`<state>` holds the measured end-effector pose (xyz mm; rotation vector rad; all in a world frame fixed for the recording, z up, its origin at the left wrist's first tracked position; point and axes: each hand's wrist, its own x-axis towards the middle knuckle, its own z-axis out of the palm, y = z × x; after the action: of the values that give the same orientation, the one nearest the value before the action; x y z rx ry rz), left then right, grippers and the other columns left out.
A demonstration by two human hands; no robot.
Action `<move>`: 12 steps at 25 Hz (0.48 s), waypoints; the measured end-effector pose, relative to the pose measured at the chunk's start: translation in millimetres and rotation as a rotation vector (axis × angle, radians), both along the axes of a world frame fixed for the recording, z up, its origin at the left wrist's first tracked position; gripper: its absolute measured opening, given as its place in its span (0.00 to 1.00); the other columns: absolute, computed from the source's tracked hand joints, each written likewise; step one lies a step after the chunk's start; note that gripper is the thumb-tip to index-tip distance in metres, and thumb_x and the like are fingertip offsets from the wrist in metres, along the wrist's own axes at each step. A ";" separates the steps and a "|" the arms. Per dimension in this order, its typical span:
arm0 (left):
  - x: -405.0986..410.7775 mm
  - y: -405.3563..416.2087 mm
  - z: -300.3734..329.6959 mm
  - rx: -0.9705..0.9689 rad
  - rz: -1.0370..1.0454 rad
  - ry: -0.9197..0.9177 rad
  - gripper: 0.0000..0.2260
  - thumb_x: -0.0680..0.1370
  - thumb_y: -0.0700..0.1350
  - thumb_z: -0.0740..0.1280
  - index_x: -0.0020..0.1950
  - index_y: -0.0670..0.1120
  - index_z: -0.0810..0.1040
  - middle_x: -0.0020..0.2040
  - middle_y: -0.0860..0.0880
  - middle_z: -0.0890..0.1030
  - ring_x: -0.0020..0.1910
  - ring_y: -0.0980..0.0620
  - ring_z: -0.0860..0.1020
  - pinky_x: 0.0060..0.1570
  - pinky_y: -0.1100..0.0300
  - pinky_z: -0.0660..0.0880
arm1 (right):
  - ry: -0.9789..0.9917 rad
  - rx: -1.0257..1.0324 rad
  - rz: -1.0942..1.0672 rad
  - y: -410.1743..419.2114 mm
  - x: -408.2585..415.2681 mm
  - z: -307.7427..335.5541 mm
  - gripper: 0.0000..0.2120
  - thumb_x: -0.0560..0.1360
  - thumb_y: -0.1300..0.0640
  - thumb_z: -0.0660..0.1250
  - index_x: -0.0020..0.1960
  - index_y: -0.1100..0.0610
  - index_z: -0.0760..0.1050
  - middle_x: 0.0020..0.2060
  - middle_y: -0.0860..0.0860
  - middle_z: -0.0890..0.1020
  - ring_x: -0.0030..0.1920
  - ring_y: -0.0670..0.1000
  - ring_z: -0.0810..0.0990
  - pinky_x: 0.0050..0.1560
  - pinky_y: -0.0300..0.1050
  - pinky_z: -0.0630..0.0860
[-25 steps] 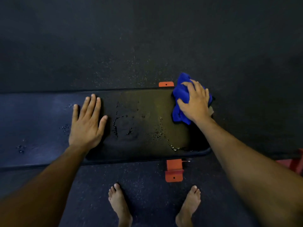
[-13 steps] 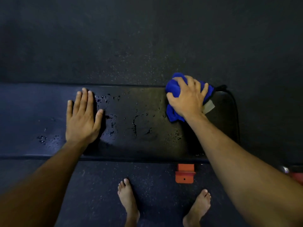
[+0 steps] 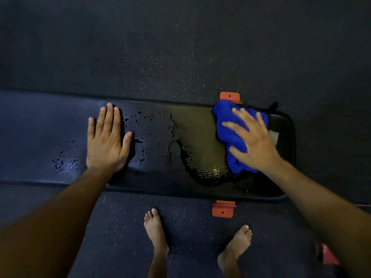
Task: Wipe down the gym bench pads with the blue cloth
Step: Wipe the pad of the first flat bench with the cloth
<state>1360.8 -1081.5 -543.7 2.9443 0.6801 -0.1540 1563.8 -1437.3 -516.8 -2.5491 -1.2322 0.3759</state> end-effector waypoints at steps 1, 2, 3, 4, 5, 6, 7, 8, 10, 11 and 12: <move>0.1 -0.2 -0.4 0.006 -0.002 0.000 0.33 0.85 0.60 0.43 0.84 0.42 0.45 0.84 0.46 0.44 0.83 0.49 0.42 0.80 0.48 0.36 | 0.004 -0.008 -0.113 14.0 15.5 0.6 0.31 0.69 0.43 0.63 0.71 0.47 0.69 0.74 0.53 0.67 0.75 0.59 0.64 0.75 0.66 0.54; 0.0 -0.4 -0.4 0.011 -0.001 0.003 0.33 0.84 0.60 0.43 0.84 0.42 0.45 0.84 0.46 0.44 0.83 0.49 0.42 0.80 0.49 0.36 | 0.007 -0.033 -0.233 38.4 28.0 0.7 0.30 0.69 0.41 0.63 0.70 0.47 0.70 0.72 0.53 0.69 0.71 0.58 0.68 0.73 0.63 0.57; 0.1 0.1 -0.6 0.013 0.002 0.003 0.33 0.84 0.60 0.43 0.84 0.42 0.45 0.84 0.46 0.44 0.83 0.49 0.42 0.80 0.49 0.36 | 0.027 -0.066 -0.334 69.7 37.0 0.4 0.29 0.70 0.40 0.62 0.70 0.46 0.70 0.68 0.52 0.71 0.67 0.58 0.71 0.71 0.61 0.62; 0.2 0.8 -0.7 0.013 0.007 0.002 0.33 0.84 0.60 0.43 0.84 0.42 0.46 0.84 0.46 0.44 0.83 0.49 0.42 0.80 0.48 0.36 | 0.077 -0.101 -0.379 103.5 41.0 0.2 0.28 0.71 0.39 0.63 0.70 0.46 0.69 0.66 0.52 0.73 0.65 0.58 0.73 0.67 0.59 0.65; 0.0 1.3 -0.5 0.014 0.007 0.005 0.33 0.84 0.60 0.43 0.84 0.42 0.46 0.84 0.45 0.44 0.83 0.49 0.42 0.80 0.48 0.36 | 0.116 -0.122 -0.372 134.4 37.0 -0.8 0.28 0.72 0.39 0.63 0.71 0.46 0.68 0.66 0.52 0.73 0.63 0.58 0.74 0.65 0.59 0.68; -0.2 1.1 -0.5 0.017 0.003 0.010 0.33 0.84 0.60 0.43 0.84 0.42 0.46 0.84 0.45 0.44 0.83 0.49 0.42 0.80 0.48 0.37 | 0.112 -0.131 -0.324 159.4 24.8 -2.0 0.29 0.72 0.38 0.63 0.71 0.45 0.68 0.67 0.53 0.72 0.64 0.59 0.74 0.65 0.59 0.68; -0.3 1.1 -0.3 0.020 0.003 0.011 0.33 0.84 0.60 0.43 0.84 0.42 0.46 0.84 0.45 0.44 0.83 0.49 0.43 0.80 0.48 0.37 | 0.060 -0.114 -0.249 176.6 6.3 -4.0 0.30 0.71 0.38 0.64 0.71 0.45 0.68 0.69 0.53 0.71 0.66 0.59 0.72 0.66 0.59 0.66; 0.1 1.2 -0.5 0.024 0.005 0.010 0.33 0.84 0.60 0.44 0.84 0.42 0.46 0.84 0.45 0.44 0.83 0.49 0.43 0.80 0.48 0.37 | 0.003 -0.074 -0.166 184.2 -15.9 -4.8 0.31 0.71 0.38 0.65 0.72 0.45 0.68 0.72 0.53 0.69 0.70 0.59 0.69 0.69 0.61 0.63; 1.0 1.1 -0.8 0.031 0.003 0.002 0.33 0.84 0.60 0.44 0.84 0.41 0.47 0.84 0.45 0.45 0.83 0.48 0.44 0.80 0.48 0.37 | -0.067 -0.017 0.057 167.2 -49.9 -4.7 0.33 0.70 0.42 0.69 0.73 0.45 0.68 0.77 0.52 0.63 0.76 0.59 0.60 0.74 0.65 0.55; 0.8 0.7 -0.8 0.033 0.000 -0.002 0.33 0.84 0.60 0.44 0.84 0.41 0.47 0.84 0.45 0.45 0.83 0.48 0.44 0.80 0.48 0.37 | -0.086 0.005 0.149 146.3 -51.9 -6.4 0.34 0.70 0.44 0.71 0.74 0.46 0.67 0.78 0.53 0.61 0.78 0.59 0.56 0.75 0.65 0.52; 0.8 1.1 -0.9 0.033 -0.003 -0.005 0.33 0.84 0.60 0.44 0.84 0.41 0.47 0.84 0.45 0.45 0.83 0.48 0.44 0.80 0.48 0.37 | -0.067 0.028 0.202 122.5 -45.5 -7.0 0.35 0.69 0.46 0.72 0.74 0.47 0.67 0.79 0.53 0.60 0.79 0.58 0.55 0.76 0.65 0.52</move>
<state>1361.6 -1080.4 -544.5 2.9763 0.6849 -0.1369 1518.3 -1314.7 -523.8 -2.4394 -1.5149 0.3154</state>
